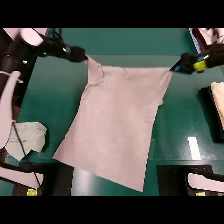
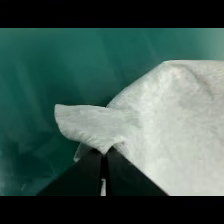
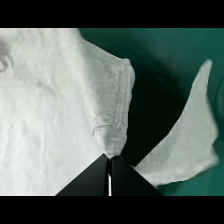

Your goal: Fold the shirts.

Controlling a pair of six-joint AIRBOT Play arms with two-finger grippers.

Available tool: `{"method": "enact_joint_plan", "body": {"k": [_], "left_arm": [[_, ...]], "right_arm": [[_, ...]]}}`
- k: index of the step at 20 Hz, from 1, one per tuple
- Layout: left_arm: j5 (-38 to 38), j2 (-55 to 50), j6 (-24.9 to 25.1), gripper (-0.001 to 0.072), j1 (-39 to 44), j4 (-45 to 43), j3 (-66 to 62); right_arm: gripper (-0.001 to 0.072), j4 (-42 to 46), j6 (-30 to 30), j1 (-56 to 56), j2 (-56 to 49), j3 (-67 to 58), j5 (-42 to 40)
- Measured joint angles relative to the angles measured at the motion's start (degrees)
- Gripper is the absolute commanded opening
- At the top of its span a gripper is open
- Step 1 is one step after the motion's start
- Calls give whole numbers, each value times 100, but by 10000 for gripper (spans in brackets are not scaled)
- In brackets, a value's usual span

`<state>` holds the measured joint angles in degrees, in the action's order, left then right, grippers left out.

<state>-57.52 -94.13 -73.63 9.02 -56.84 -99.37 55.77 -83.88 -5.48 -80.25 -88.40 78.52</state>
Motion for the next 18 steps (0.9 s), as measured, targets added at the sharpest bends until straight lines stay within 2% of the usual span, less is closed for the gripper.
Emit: {"method": "enact_joint_plan", "body": {"k": [1,3,6,8,13,16,18], "left_arm": [[70,-212,0,60,0,7,17],[197,-457,-2,633,-4,7,26],[214,-634,-122,645,-83,-35,-44],[-20,-684,-236,524,-234,-92,-160],[-1375,-669,-422,524,-815,-155,-280],[-2022,-540,-457,524,-946,-155,197],[-2157,-343,-446,524,-960,-142,774]], "right_arm": [[12,0,2,-9,-129,223,-98],[12,-7,31,11,-297,586,-282],[12,-7,61,192,-413,918,-492],[12,-11,76,398,-417,1021,-509],[12,-2,92,1003,-63,1115,-479],[12,-4,101,1316,240,1128,-446],[13,-2,105,1504,428,1134,-409]]}}
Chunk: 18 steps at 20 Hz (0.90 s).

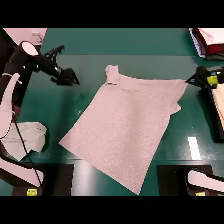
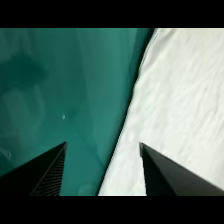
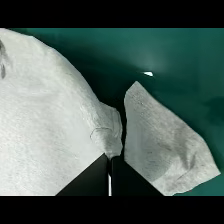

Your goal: Fold the shirts.

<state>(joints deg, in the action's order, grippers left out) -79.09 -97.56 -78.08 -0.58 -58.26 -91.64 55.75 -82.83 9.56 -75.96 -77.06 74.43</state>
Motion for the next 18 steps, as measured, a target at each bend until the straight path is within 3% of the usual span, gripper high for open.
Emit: {"method": "enact_joint_plan", "body": {"k": [4,10,17,18], "left_arm": [[87,638,282,524,-9,0,1434],[374,1355,1207,524,-9,310,3206],[654,1484,1716,520,190,970,4140],[699,1491,1740,348,286,1003,4186]], "right_arm": [[13,2,68,262,249,0,184],[13,-13,131,337,354,0,337],[13,-28,146,291,374,0,422],[13,-28,146,284,376,0,442]]}}
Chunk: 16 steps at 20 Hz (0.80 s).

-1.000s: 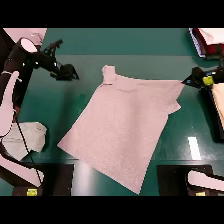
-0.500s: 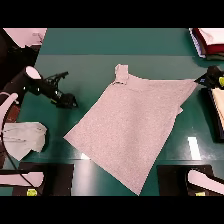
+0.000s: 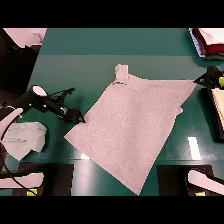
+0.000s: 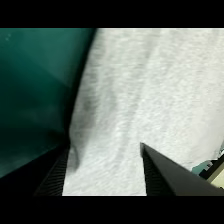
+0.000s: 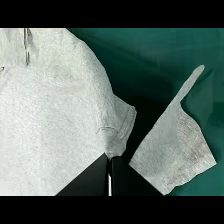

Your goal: Fold the shirts.

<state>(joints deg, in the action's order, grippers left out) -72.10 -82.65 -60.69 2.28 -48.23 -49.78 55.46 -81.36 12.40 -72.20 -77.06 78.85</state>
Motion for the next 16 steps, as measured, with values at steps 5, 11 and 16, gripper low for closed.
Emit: {"method": "enact_joint_plan", "body": {"k": [5,11,16], "left_arm": [[208,13,-96,21,251,-28,-240],[612,-52,-492,21,299,-557,-2291],[778,-678,-911,22,302,-962,-3976]], "right_arm": [[13,68,0,17,107,0,267],[12,800,-66,42,708,2,1110],[13,1003,-315,-98,1169,492,1810]]}}
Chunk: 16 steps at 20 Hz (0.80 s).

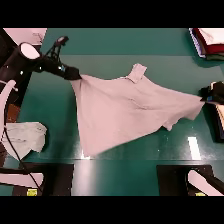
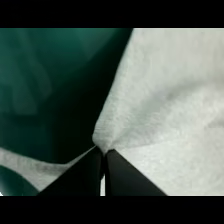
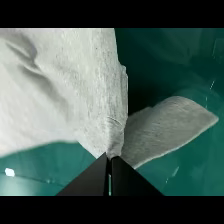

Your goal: Fold the shirts.

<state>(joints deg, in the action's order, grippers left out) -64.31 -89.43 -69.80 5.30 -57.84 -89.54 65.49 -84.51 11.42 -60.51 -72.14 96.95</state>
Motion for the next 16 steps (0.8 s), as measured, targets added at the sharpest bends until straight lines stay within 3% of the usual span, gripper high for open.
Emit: {"method": "enact_joint_plan", "body": {"k": [1,2,3,4,9,13,16], "left_arm": [[9,-138,-72,23,4,-37,-221],[7,-240,-120,201,4,-57,-374],[9,-319,-166,499,4,-72,-483],[9,-378,-212,605,4,-125,-577],[-304,-498,-560,605,-81,-772,-1071],[-1274,-398,-1016,605,-518,-1097,-1303],[-1790,-2,-1220,605,-802,-1163,-688]], "right_arm": [[13,28,-31,-46,133,273,4],[13,33,-44,-81,271,546,4],[13,33,-57,-105,420,837,-28],[13,48,-90,-129,573,1137,-127],[13,48,-146,-168,1215,2284,-463],[14,52,-155,-173,1436,2747,-743],[14,28,-157,-173,1353,2859,-986]]}}
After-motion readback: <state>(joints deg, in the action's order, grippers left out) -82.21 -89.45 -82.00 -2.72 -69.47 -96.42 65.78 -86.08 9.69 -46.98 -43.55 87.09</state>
